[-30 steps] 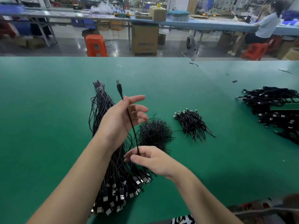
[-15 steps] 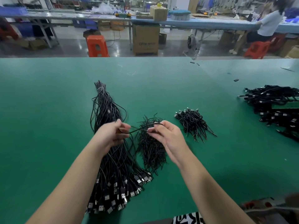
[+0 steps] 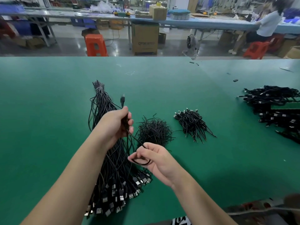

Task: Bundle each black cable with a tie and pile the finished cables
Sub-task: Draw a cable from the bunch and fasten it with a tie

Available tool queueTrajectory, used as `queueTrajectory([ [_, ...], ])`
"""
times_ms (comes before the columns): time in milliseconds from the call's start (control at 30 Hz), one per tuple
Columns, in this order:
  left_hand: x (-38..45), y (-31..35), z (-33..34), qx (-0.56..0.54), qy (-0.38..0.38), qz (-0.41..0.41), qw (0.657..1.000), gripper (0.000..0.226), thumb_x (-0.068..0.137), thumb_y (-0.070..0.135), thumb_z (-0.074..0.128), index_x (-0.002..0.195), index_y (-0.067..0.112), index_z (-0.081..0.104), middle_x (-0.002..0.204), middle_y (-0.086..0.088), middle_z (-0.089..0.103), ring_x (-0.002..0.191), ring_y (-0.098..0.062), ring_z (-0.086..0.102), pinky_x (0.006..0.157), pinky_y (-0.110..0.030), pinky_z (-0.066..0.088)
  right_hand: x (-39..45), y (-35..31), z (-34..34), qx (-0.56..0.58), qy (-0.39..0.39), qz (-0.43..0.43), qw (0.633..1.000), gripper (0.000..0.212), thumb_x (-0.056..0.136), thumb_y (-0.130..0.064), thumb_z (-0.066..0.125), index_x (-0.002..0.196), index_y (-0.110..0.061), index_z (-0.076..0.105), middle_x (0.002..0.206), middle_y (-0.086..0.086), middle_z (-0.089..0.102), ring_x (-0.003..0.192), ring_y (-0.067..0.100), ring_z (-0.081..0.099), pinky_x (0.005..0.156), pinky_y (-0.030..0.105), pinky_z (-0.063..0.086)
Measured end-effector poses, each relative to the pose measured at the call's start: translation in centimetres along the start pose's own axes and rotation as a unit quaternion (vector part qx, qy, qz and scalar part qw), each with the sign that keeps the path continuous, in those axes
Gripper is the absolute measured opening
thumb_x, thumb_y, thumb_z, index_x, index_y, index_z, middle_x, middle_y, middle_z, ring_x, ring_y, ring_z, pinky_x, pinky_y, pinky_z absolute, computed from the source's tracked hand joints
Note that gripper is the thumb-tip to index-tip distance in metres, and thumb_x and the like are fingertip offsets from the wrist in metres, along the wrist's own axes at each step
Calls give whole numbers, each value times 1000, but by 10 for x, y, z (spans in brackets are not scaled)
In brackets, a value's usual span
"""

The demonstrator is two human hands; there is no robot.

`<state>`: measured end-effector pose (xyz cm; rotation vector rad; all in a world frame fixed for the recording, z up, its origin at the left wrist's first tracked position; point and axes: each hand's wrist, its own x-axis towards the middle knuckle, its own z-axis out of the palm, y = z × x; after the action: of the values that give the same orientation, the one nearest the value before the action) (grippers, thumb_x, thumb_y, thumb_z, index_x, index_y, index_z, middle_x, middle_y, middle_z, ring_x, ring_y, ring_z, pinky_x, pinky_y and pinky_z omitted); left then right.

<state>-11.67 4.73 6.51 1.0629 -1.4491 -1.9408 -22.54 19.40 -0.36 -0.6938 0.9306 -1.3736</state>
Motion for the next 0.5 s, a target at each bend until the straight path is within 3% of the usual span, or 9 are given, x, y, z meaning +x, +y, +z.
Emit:
queueTrajectory([
  [133,-3,17,-3,175,37,133,975,43,107,33,40,70,15,54,52,-4,57,43,-17,55,38,-20,32,6,0,5,13,1,-16,1000,11,88,-18,73,87,-9,67,99,17,72,107,27,68,100,32,52],
  [267,24,14,-17,250,148,150,945,44,106,33,40,71,13,58,48,1,57,42,-17,54,40,-23,36,20,10,11,-16,40,-11,999,4,90,-16,71,86,-16,73,100,15,73,107,24,69,102,35,52],
  [333,39,4,-28,275,177,121,937,45,106,31,39,73,11,62,55,-4,59,46,-20,58,44,-27,40,28,15,12,-121,80,-3,989,5,94,-19,70,96,-19,74,108,12,74,111,22,68,103,33,52],
  [433,50,-18,-43,313,200,65,926,46,107,31,36,84,2,64,76,-15,65,69,-30,66,63,-39,53,38,20,13,-271,111,24,956,28,96,-25,67,124,-26,66,128,0,68,120,10,62,110,33,46],
  [500,50,-31,-51,408,233,67,880,46,107,32,34,81,2,59,84,-16,63,87,-36,60,76,-41,46,40,22,13,-338,116,34,933,50,97,-30,65,145,-27,50,147,-2,53,135,11,49,117,38,39],
])
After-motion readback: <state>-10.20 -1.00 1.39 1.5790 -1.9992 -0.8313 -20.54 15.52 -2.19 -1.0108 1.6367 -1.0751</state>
